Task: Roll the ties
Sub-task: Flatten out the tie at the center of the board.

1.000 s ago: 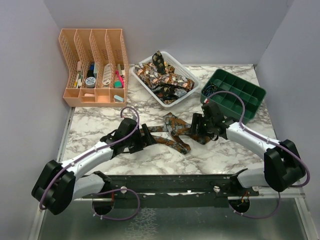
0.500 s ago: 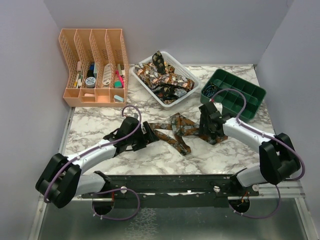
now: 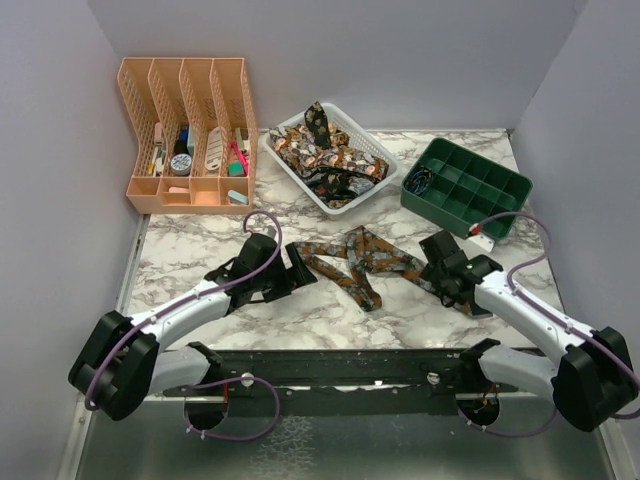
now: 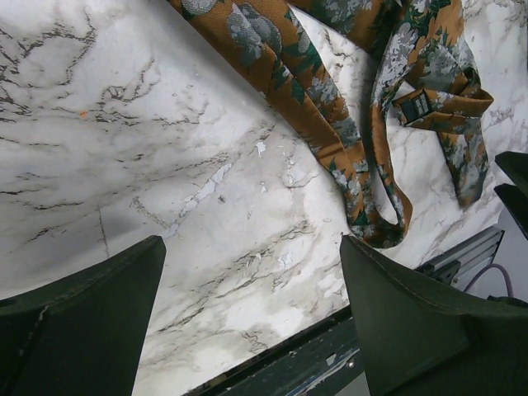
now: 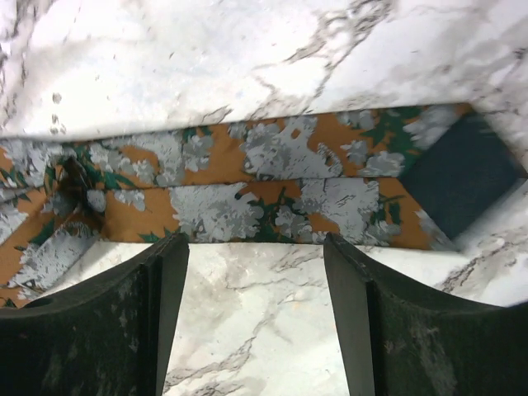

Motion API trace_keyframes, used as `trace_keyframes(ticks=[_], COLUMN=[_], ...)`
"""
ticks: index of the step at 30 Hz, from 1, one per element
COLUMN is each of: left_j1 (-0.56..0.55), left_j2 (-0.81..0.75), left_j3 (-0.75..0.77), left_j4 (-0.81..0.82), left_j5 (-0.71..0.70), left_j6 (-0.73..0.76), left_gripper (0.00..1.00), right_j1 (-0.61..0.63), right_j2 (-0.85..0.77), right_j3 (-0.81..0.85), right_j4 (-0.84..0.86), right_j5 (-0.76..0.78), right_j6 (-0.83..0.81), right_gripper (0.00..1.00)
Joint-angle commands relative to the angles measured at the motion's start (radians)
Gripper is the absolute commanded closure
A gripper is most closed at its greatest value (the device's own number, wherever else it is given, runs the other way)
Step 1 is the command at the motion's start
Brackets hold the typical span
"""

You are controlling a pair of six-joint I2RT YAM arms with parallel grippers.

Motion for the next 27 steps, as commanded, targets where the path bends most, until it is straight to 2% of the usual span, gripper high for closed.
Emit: trace_keyframes(ticks=[1,6,8,10,12,15,17,20,23,25,27], left_j1=[-0.004,-0.004,-0.004,-0.004,-0.004,-0.003,-0.003,-0.002,-0.002,-0.002,-0.004], left_j2=[-0.026,-0.052,-0.066,-0.076,-0.078,-0.077,-0.079,-0.079,-0.069,-0.049,-0.012], left_j3=[0.013,0.009,0.009,0.007,0.009,0.019,0.022,0.032,0.058,0.101,0.164], left_j4=[-0.024,-0.041,-0.051,-0.057,-0.060,-0.078,-0.083,-0.102,-0.123,-0.139,-0.170], left_j5=[-0.020,-0.030,-0.037,-0.044,-0.057,-0.074,-0.087,-0.115,-0.150,-0.153,-0.144], left_j6=[0.016,0.016,0.018,0.019,0.022,0.027,0.031,0.038,0.077,0.155,0.268], left_gripper=[0.12,0.13,0.12,0.12,0.12,0.11,0.11,0.09,0.09,0.09,0.10], right_j1=[-0.015,-0.044,-0.043,-0.044,-0.043,-0.042,-0.034,0.017,0.061,0.062,0.062], right_j2=[-0.054,-0.116,-0.144,-0.170,-0.180,-0.171,-0.120,-0.001,0.061,0.083,0.103], right_j3=[-0.014,-0.040,-0.035,-0.049,-0.063,-0.112,-0.124,-0.074,-0.021,-0.009,0.020], right_j4=[-0.120,-0.150,-0.019,0.207,0.366,0.575,0.644,0.630,0.568,0.582,0.564], right_j5=[0.136,0.135,0.076,-0.123,-0.360,-0.714,-0.806,-0.820,-0.637,-0.613,-0.524], right_j6=[0.174,0.229,0.020,-0.291,-0.473,-0.568,-0.557,-0.593,-0.607,-0.656,-0.654], right_gripper=[0.28,0.29,0.31,0.30,0.31,0.32,0.34,0.35,0.35,0.34,0.34])
